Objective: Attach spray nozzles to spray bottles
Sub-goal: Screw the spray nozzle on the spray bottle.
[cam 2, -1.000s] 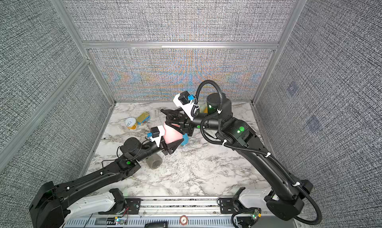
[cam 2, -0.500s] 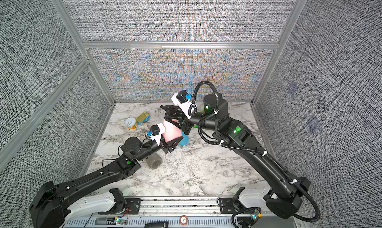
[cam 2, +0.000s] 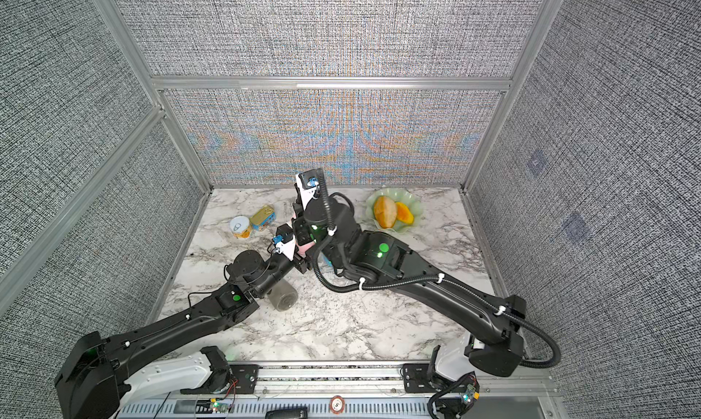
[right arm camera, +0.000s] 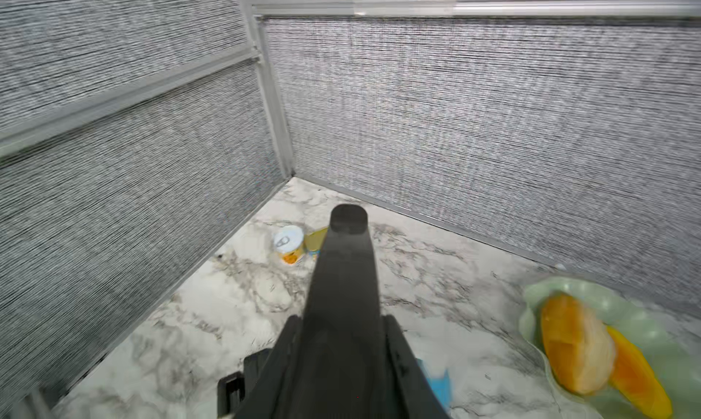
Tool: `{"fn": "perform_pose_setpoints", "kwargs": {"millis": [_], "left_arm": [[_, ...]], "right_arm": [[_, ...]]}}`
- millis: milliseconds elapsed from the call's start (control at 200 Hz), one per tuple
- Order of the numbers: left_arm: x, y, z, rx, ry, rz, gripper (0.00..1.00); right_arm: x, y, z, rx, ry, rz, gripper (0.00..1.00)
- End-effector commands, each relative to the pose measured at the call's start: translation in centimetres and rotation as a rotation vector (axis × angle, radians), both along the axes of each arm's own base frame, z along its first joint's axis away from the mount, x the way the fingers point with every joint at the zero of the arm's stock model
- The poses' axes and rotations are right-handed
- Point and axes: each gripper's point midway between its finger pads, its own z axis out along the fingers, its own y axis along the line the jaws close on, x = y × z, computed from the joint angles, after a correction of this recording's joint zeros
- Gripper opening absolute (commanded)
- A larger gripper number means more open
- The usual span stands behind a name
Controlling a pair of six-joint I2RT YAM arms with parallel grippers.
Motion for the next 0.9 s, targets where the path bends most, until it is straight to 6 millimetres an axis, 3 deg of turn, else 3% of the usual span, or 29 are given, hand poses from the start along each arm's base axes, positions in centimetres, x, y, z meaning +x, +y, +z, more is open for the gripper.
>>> {"fn": "perform_pose_setpoints", "kwargs": {"millis": [0, 235, 290, 405, 505, 610, 895], "left_arm": [[-0.8, 0.2, 3.8, -0.021, -0.191, 0.000, 0.46], [0.0, 1.3, 3.7, -0.024, -0.201, 0.079, 0.46], [-0.1, 1.4, 3.7, -0.022, -0.204, 0.078, 0.46], [-0.4, 1.2, 3.7, -0.030, -0.203, 0.053, 0.46], [-0.8, 0.8, 3.6, -0.037, -0.197, 0.022, 0.47], [-0.6, 1.2, 3.6, -0.083, -0.168, 0.035, 0.47], [-1.3, 0.9, 3.6, -0.142, -0.127, -0.026, 0.47]], "right_arm": [[1.1, -2.1, -2.7, -0.096, 0.001, -0.223, 0.00], [1.4, 0.4, -2.7, -0.036, -0.018, -0.206, 0.02], [1.2, 1.0, -2.4, -0.028, -0.013, -0.172, 0.11], [0.1, 1.7, -1.0, 0.002, -0.019, -0.062, 0.39], [-1.3, 1.5, 0.7, 0.024, -0.032, 0.036, 0.57], [-3.0, 1.0, 2.1, 0.033, -0.039, 0.146, 0.68], [-7.1, -1.8, 2.7, 0.025, -0.016, 0.322, 0.76]]}}
